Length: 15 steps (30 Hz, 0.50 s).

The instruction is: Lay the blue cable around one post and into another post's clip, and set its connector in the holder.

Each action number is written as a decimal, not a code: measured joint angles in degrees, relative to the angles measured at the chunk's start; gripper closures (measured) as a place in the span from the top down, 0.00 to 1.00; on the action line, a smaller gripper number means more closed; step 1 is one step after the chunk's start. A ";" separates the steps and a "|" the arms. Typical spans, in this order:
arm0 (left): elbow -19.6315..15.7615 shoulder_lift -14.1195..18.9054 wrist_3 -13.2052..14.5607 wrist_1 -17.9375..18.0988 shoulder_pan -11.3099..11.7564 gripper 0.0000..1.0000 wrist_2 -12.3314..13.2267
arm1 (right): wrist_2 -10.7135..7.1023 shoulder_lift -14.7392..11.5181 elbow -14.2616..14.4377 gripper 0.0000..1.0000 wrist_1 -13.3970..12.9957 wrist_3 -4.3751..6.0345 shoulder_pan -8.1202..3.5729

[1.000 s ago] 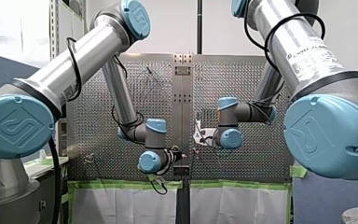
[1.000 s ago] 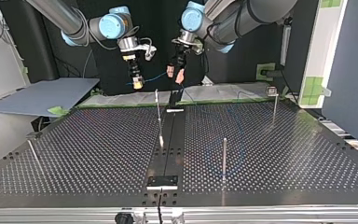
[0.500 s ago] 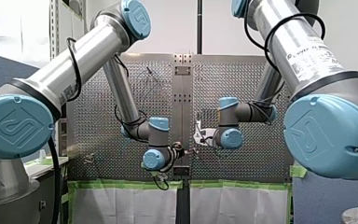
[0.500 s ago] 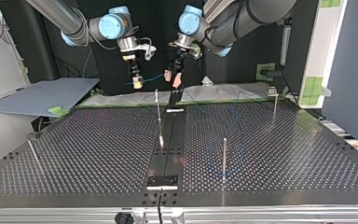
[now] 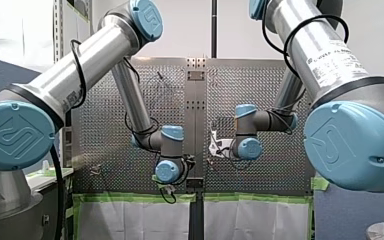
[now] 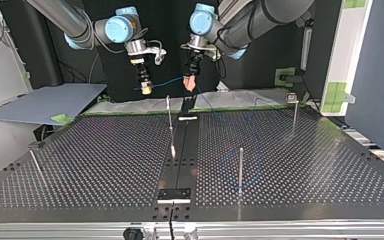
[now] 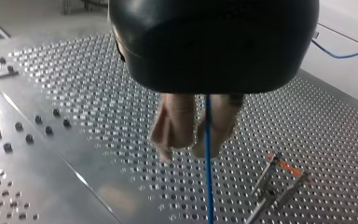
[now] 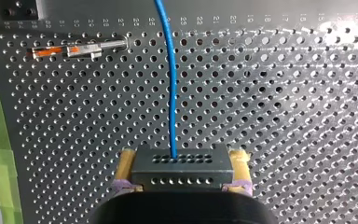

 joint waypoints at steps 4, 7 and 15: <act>0.00 -0.02 1.89 1.47 -0.67 0.10 -1.19 | 0.50 0.45 0.10 0.13 -0.01 -0.18 -0.23; -0.01 -0.01 3.30 1.58 -1.12 0.10 -2.07 | 1.53 1.47 0.12 0.13 -0.03 -0.50 -0.58; -0.01 -0.05 7.35 1.58 -2.06 0.10 -2.69 | 3.36 4.17 0.14 0.13 -0.46 -0.74 -2.21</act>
